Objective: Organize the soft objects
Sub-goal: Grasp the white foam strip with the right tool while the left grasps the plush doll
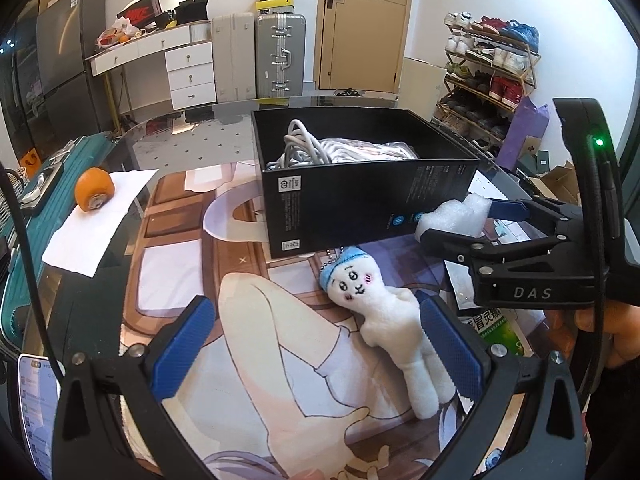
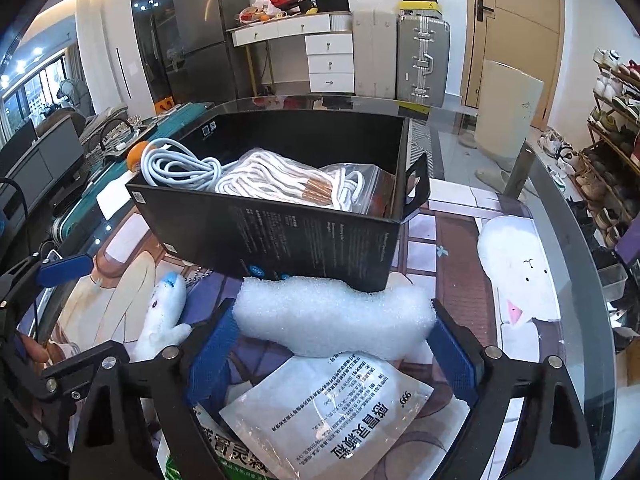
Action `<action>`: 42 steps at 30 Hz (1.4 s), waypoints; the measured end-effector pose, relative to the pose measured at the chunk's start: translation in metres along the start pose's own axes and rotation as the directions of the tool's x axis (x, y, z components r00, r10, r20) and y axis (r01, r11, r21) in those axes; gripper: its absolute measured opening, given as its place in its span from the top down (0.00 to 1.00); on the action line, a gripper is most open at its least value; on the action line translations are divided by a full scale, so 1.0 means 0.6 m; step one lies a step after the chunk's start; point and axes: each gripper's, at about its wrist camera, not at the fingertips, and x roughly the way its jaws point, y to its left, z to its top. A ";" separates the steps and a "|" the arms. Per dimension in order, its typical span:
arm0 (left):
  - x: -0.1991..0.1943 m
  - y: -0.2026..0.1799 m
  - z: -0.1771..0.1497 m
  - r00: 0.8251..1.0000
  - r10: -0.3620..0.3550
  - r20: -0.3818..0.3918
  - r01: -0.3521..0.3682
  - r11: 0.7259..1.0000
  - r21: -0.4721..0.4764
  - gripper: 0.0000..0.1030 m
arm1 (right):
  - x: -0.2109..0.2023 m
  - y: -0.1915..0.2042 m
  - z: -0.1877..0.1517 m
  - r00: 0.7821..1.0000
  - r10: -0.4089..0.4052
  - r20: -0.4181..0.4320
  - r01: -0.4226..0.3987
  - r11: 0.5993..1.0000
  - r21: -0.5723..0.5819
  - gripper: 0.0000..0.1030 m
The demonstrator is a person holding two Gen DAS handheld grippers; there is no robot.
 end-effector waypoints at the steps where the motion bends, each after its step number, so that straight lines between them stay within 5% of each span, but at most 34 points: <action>1: 0.000 -0.001 0.000 1.000 -0.001 0.000 0.001 1.000 0.000 0.00 | -0.004 -0.001 -0.001 1.000 -0.003 0.004 0.003 1.000 0.002 0.12; 24: -0.007 -0.027 -0.005 1.000 -0.030 -0.004 0.030 0.999 0.026 0.00 | -0.227 -0.023 -0.028 0.975 0.035 0.221 -0.038 0.999 0.009 0.12; 32: 0.014 -0.032 -0.007 0.999 -0.040 -0.032 0.041 0.999 0.008 0.00 | -0.238 -0.028 -0.022 0.977 0.039 0.210 -0.038 0.999 -0.011 0.12; 38: 0.028 -0.033 -0.009 0.997 -0.048 -0.060 0.048 0.999 0.007 0.21 | -0.220 -0.027 -0.026 0.981 0.047 0.189 -0.045 0.999 -0.012 0.12; 41: 0.032 -0.036 -0.015 0.994 -0.067 -0.082 0.068 0.998 0.016 0.42 | -0.213 -0.025 -0.026 0.982 0.050 0.184 -0.048 0.999 -0.015 0.12; 42: 0.031 -0.037 -0.016 0.994 -0.081 -0.079 0.083 0.996 0.015 0.56 | -0.212 -0.024 -0.026 0.982 0.052 0.182 -0.050 0.999 -0.015 0.12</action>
